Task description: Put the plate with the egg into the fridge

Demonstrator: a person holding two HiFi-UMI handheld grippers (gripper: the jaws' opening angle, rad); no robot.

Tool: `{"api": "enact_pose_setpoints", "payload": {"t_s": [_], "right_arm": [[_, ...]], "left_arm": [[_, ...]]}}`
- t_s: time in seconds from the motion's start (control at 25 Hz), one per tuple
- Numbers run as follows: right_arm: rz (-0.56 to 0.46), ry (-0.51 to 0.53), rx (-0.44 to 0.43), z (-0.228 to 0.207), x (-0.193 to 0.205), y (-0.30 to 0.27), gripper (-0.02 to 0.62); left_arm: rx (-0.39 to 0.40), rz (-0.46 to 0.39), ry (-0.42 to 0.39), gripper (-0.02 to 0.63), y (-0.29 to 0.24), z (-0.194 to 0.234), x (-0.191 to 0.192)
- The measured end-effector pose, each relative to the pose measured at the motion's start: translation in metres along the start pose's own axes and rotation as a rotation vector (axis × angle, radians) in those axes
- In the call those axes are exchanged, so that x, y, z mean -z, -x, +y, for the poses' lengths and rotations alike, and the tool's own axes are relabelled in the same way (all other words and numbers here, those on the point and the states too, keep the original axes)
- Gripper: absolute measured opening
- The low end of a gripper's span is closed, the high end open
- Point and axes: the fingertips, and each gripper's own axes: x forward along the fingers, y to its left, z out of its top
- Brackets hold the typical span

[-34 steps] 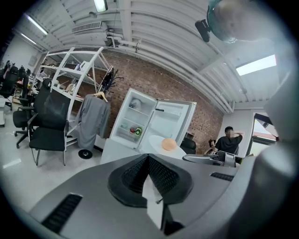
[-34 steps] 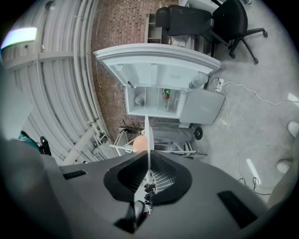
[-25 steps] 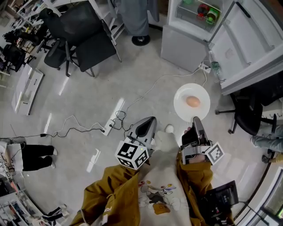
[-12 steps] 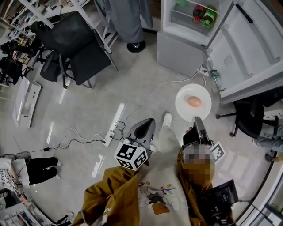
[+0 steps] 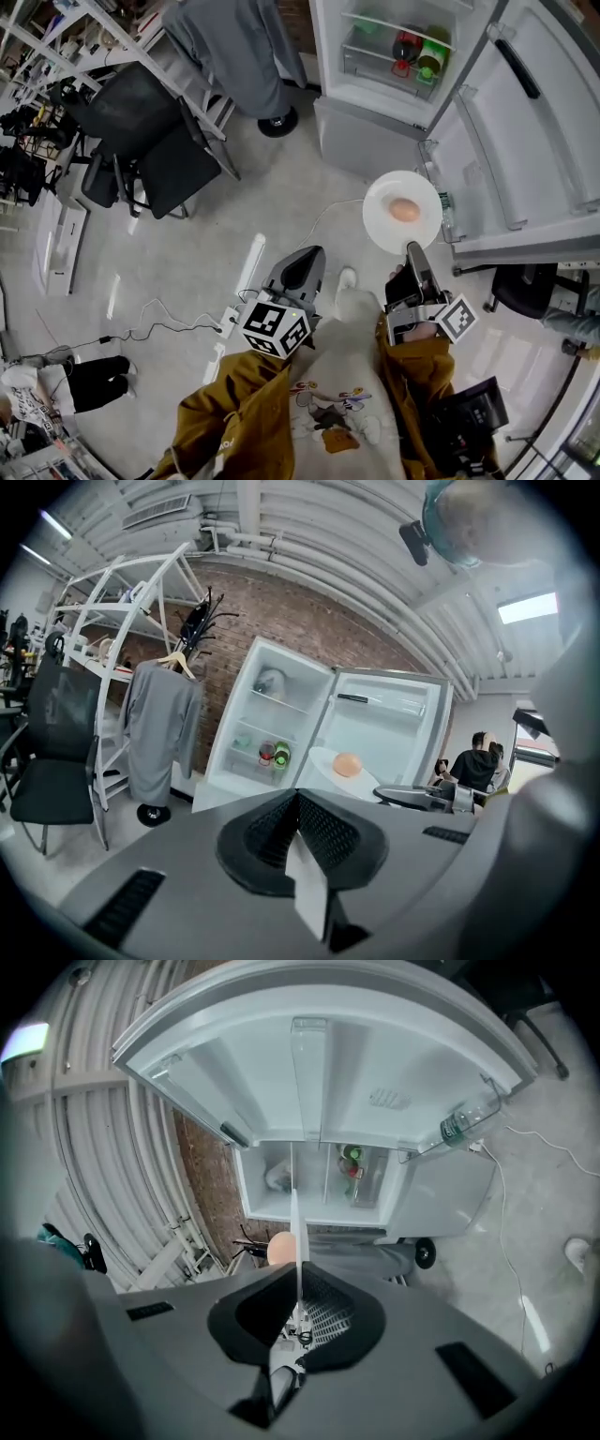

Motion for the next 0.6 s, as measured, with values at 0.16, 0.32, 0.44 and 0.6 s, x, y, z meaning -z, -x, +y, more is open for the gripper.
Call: {"api": "enact_pose_setpoints", "payload": {"t_s": [0.16, 0.32, 0.44, 0.6], "right_arm": [[0.022, 0.001, -0.015, -0.001, -0.028, -0.036, 0.020], [0.029, -0.025, -0.010, -0.010, -0.044, -0.056, 0.020], [0.045, -0.016, 0.002, -0.014, -0.050, -0.068, 0.020], [0.054, -0.030, 0.010, -0.019, -0.059, -0.084, 0.020]], "left_arm": [[-0.010, 0.007, -0.019, 0.008, -0.045, 0.005, -0.017], [-0.023, 0.025, -0.010, 0.008, -0.071, 0.010, -0.021], [-0.036, 0.026, -0.003, 0.008, -0.084, 0.016, -0.024], [-0.049, 0.021, 0.007, 0.008, -0.101, 0.021, -0.028]]}}
